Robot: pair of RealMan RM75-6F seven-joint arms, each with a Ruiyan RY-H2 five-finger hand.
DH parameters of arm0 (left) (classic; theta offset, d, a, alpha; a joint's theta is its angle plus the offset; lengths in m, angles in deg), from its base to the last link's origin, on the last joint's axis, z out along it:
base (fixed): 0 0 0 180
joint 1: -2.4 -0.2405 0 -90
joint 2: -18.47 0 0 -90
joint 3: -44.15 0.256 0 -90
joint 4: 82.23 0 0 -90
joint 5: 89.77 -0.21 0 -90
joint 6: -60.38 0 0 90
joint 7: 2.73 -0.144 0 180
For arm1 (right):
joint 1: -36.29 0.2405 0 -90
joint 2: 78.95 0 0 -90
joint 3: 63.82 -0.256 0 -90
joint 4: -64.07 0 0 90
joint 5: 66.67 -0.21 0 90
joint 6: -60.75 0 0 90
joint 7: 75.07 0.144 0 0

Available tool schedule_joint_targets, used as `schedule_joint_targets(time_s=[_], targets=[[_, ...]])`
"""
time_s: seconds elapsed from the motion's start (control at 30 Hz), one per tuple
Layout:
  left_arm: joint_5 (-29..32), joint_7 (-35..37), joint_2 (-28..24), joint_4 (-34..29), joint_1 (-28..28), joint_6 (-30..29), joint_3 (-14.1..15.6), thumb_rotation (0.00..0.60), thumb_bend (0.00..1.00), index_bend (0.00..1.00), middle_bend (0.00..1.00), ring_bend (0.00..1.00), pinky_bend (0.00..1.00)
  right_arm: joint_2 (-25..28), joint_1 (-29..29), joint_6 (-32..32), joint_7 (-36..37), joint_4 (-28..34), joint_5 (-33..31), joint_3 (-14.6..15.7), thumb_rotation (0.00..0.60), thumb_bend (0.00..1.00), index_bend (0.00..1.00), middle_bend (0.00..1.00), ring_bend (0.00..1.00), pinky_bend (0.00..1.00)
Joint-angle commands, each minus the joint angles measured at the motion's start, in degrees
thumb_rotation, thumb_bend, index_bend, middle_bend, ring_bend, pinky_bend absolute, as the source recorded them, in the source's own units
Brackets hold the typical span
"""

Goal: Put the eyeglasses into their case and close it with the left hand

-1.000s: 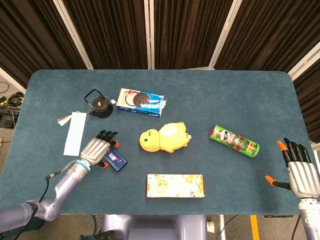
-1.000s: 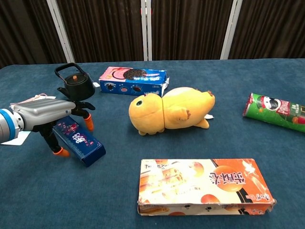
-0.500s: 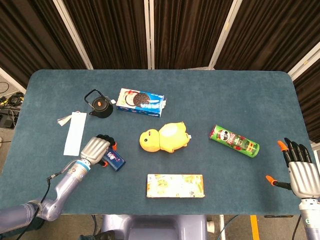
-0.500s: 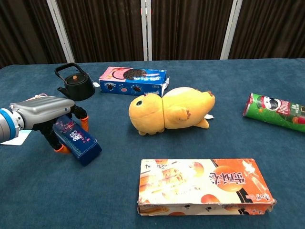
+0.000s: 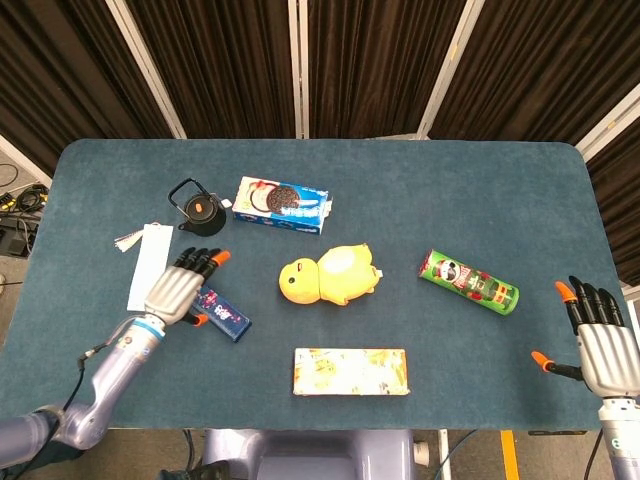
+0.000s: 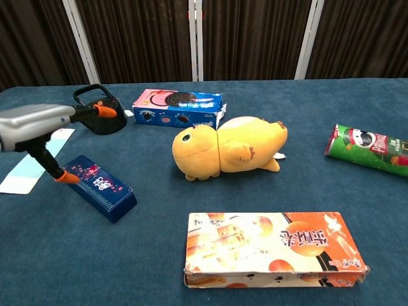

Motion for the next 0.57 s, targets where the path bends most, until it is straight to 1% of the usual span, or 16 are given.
schedule_joint_targets(time_s=[0.03,0.1,0.17,0.23,0.3,0.37,0.47,0.57], targets=[[0.69,-6.09,-5.61,-8.48,-6.3,-12.79,-1.33,0.6,0.0,0.0,0.0,0.0,0.0,0.08,-0.1,0.23,0.12,0.0,-0.02,-0.09,0.6,0.0,0.04,0.0,0.0,0.0],[1.13,-8.84,-7.58,-12.44,-9.1,-18.1,-1.43,0.6,0.0,0.0,0.0,0.0,0.0,0.14,-0.17,0.35,0.28,0.01,-0.03,-0.13,0.6,0.0,0.04,0.0,0.0,0.0],[0.64,-9.45,-9.78,-15.7,-11.21,-21.11,-0.93,0.6,0.0,0.0,0.0,0.0,0.0,0.24,-0.23,0.47,0.53,0.1,0.08,-0.12,0.6,0.0,0.04,0.0,0.0,0.0],[-0.25,-7.89,-12.76,-18.89,-14.25,-24.21,0.31,0.6,0.0,0.0,0.0,0.0,0.0,0.36,-0.28,0.71,0.82,0.3,0.43,-0.07,0.6,0.0,0.04,0.0,0.0,0.0],[-1.27,-6.38,-14.42,-20.25,-15.87,-25.52,1.2,0.6,0.0,0.0,0.0,0.0,0.0,0.49,-0.35,0.9,0.93,0.42,0.63,-0.03,0.6,0.0,0.04,0.0,0.0,0.0],[-2.56,-4.07,-15.98,-20.85,-17.92,-27.1,2.36,0.6,0.0,0.0,0.0,0.0,0.0,0.58,-0.45,1.2,0.95,0.58,0.89,0.01,0.6,0.0,0.04,0.0,0.0,0.0],[-3.41,-1.59,-17.52,-21.1,-20.02,-27.74,3.78,0.6,0.0,0.0,0.0,0.0,0.0,0.68,-0.7,1.85,0.54,0.72,1.24,0.06,0.6,0.0,0.04,0.0,0.0,0.0],[-4.93,0.41,-17.79,-19.04,-20.76,-27.28,4.42,0.6,0.0,0.0,0.0,0.0,0.0,0.88,-0.95,2.39,0.58,0.98,1.46,0.06,0.6,0.0,0.04,0.0,0.0,0.0]])
